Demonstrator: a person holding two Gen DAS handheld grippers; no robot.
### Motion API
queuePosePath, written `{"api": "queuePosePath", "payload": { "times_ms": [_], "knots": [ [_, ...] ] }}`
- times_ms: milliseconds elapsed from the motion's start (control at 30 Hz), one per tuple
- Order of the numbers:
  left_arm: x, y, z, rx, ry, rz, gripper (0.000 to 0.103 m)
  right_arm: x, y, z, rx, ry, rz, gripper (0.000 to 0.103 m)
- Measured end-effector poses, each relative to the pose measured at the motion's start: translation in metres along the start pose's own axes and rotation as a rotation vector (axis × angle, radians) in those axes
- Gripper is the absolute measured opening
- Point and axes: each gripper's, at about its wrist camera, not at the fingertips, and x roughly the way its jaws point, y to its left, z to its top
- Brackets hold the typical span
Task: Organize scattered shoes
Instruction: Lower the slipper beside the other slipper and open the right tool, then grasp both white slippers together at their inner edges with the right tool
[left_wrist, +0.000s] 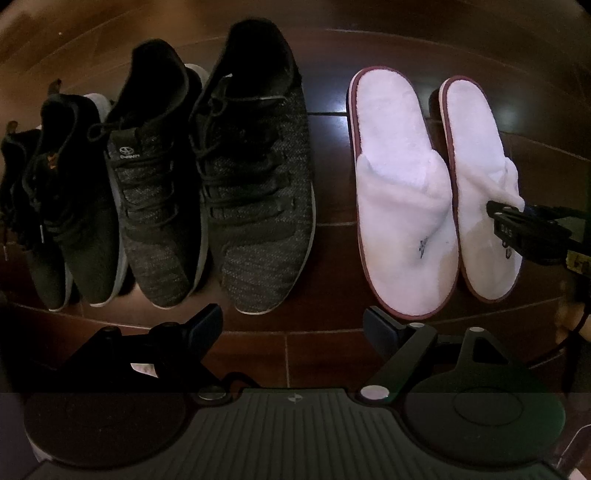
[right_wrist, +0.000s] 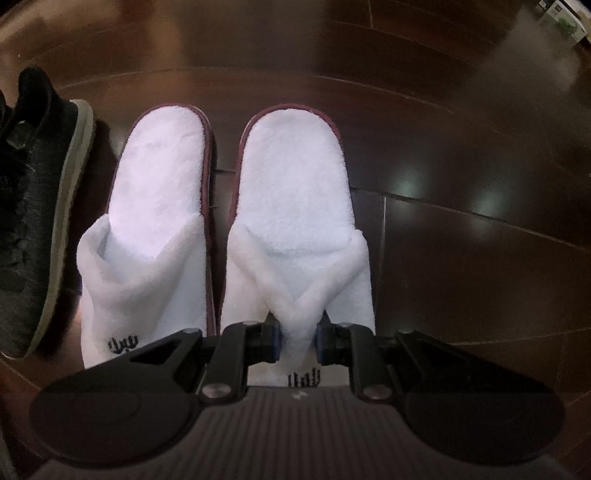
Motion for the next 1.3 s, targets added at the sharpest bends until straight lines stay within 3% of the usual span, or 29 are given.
{"api": "queuePosePath", "payload": {
  "times_ms": [400, 467, 633, 700, 767, 833, 933, 1133, 1300],
  "knots": [
    [-0.003, 0.004, 0.004, -0.004, -0.003, -0.006, 0.087, 0.012, -0.005, 0.003, 0.055, 0.022, 0.016, 0.027],
    [-0.003, 0.003, 0.004, -0.003, -0.005, -0.006, 0.087, 0.008, -0.010, 0.003, 0.074, 0.025, 0.019, 0.040],
    [-0.006, 0.002, 0.004, -0.006, -0.013, -0.006, 0.087, -0.007, -0.024, -0.003, 0.119, 0.025, 0.042, 0.044],
    [-0.007, 0.000, 0.004, -0.005, -0.019, -0.004, 0.087, -0.022, -0.033, -0.009, 0.154, 0.014, 0.046, 0.048],
    [-0.009, -0.003, 0.004, -0.006, -0.029, -0.001, 0.087, -0.033, -0.040, -0.012, 0.190, 0.005, 0.047, 0.059],
    [-0.013, -0.006, 0.004, -0.010, -0.051, 0.002, 0.087, -0.062, -0.059, -0.023, 0.279, -0.016, 0.094, 0.060],
    [-0.018, -0.017, 0.000, -0.004, -0.086, 0.020, 0.087, -0.094, -0.076, -0.033, 0.331, -0.045, 0.091, 0.070],
    [-0.037, -0.054, -0.018, 0.007, -0.159, 0.048, 0.087, -0.163, -0.109, -0.049, 0.332, -0.071, 0.130, 0.071],
    [-0.081, -0.062, -0.038, -0.108, -0.179, 0.039, 0.087, -0.208, -0.124, -0.045, 0.301, -0.048, 0.224, 0.071]
  ]
}}
